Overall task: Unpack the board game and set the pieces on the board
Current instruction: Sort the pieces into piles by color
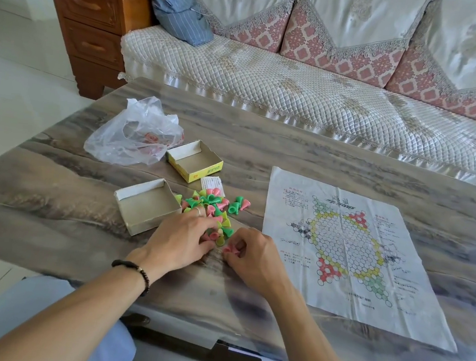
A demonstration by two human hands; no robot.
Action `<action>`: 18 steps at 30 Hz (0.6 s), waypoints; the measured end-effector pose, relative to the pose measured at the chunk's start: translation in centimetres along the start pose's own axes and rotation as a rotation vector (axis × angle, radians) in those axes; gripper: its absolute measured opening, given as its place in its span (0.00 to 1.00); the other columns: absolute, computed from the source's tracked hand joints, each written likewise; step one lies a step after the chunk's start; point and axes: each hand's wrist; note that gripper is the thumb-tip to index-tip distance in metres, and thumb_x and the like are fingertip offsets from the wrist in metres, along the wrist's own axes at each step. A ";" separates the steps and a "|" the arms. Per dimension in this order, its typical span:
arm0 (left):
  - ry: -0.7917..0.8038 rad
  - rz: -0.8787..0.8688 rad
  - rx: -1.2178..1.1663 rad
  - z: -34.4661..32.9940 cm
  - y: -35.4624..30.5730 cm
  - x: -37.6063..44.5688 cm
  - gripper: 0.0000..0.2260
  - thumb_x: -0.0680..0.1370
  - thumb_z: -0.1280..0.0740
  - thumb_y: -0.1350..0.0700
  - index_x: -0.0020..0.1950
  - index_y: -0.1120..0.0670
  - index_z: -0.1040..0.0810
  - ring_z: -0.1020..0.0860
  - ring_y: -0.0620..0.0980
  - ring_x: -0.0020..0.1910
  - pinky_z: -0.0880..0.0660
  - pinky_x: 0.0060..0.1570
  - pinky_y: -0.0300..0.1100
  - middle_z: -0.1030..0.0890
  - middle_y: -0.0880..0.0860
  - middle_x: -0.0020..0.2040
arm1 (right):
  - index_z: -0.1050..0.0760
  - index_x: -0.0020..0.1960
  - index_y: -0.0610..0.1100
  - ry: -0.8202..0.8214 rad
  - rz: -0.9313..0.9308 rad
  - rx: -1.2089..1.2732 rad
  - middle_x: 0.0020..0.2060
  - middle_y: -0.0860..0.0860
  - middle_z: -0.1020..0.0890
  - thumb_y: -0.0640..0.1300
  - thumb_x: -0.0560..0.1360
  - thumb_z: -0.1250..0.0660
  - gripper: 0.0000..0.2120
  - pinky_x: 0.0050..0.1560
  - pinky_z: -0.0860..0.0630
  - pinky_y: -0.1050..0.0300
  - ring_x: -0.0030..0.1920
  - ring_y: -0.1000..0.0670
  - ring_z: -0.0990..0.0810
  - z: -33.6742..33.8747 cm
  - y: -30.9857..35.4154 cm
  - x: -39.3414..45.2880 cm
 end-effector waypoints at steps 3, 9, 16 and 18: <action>-0.014 -0.033 -0.015 -0.2 -0.1 0.3 0.10 0.77 0.31 0.54 0.57 0.50 0.18 0.21 0.56 0.55 0.25 0.46 0.48 0.21 0.53 0.57 | 0.20 0.45 0.47 0.005 0.022 -0.021 0.39 0.51 0.21 0.45 0.70 0.30 0.05 0.43 0.24 0.52 0.40 0.49 0.23 0.0 0.2 0.0; 0.019 -0.085 -0.054 -0.1 1.0 -0.7 0.05 0.77 0.32 0.55 0.51 0.51 0.17 0.22 0.53 0.45 0.27 0.41 0.46 0.21 0.50 0.44 | 0.18 0.44 0.47 0.023 0.034 0.004 0.39 0.50 0.22 0.45 0.71 0.29 0.04 0.42 0.24 0.53 0.39 0.49 0.23 -0.1 0.9 -0.5; 0.038 -0.027 -0.144 2.1 4.8 -5.2 0.03 0.76 0.29 0.54 0.47 0.50 0.16 0.29 0.40 0.37 0.32 0.40 0.37 0.25 0.43 0.40 | 0.18 0.47 0.48 0.082 0.139 0.016 0.43 0.52 0.21 0.45 0.72 0.31 0.05 0.39 0.29 0.61 0.40 0.54 0.25 -1.9 4.8 -1.0; 0.042 -0.004 -0.154 3.1 6.2 -6.1 0.03 0.76 0.29 0.53 0.47 0.49 0.16 0.29 0.40 0.37 0.31 0.40 0.37 0.24 0.43 0.40 | 0.18 0.48 0.48 0.101 0.183 0.029 0.43 0.52 0.22 0.45 0.72 0.31 0.06 0.40 0.29 0.62 0.41 0.54 0.25 -3.0 6.4 -0.5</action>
Point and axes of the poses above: each hand's wrist, its own x-axis towards the middle knuckle, its own z-axis out of the back of the hand, y = z × x
